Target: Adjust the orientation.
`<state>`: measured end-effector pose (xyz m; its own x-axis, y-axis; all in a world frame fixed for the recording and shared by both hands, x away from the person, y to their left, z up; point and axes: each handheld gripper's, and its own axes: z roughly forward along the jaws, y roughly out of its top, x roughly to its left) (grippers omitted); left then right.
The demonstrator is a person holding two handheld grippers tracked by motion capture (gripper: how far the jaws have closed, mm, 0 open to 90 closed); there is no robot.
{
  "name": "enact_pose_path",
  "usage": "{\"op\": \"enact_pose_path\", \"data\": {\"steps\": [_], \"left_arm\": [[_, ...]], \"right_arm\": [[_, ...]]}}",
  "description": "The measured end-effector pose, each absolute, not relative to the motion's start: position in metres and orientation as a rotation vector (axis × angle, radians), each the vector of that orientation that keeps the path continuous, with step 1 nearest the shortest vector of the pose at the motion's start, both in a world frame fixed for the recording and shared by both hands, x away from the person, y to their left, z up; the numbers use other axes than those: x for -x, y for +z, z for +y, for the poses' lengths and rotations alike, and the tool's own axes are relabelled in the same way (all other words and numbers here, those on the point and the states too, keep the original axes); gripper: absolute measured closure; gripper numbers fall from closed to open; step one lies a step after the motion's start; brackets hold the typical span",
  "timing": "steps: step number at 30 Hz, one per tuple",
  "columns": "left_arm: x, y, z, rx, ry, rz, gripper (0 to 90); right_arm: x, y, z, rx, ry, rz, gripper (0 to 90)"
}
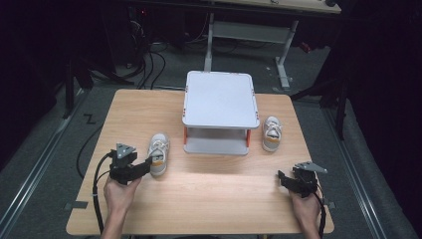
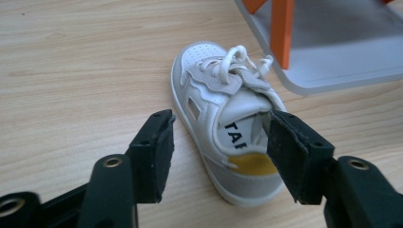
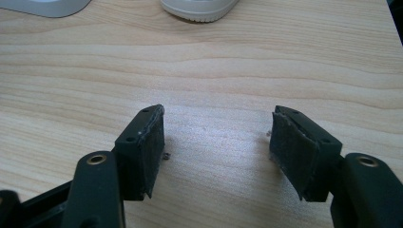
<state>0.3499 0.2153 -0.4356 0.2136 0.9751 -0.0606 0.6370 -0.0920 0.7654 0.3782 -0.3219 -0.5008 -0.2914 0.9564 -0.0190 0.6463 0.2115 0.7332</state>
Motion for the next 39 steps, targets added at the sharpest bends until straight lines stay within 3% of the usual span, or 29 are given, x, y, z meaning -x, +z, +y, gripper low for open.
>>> {"op": "enact_pose_path", "data": {"steps": [10,19,21,29,39], "left_arm": [[-0.382,-0.443,0.208,-1.933,0.611,1.536,50.7],[-0.389,-0.451,0.205,-1.962,0.594,1.547,60.3],[-0.39,-0.452,0.205,-1.962,0.596,1.555,67.1],[-0.385,-0.452,0.202,-2.011,0.696,1.535,80.9],[-0.382,-0.45,0.202,-1.989,0.716,1.539,84.8]], "right_arm": [[-0.378,-0.501,-0.322,-1.48,0.863,2.018,36.0],[-0.378,-0.501,-0.322,-1.48,0.864,2.019,35.9],[-0.378,-0.501,-0.322,-1.48,0.864,2.019,35.9],[-0.378,-0.501,-0.322,-1.48,0.863,2.019,35.9],[-0.378,-0.501,-0.322,-1.48,0.864,2.019,35.9]]}}
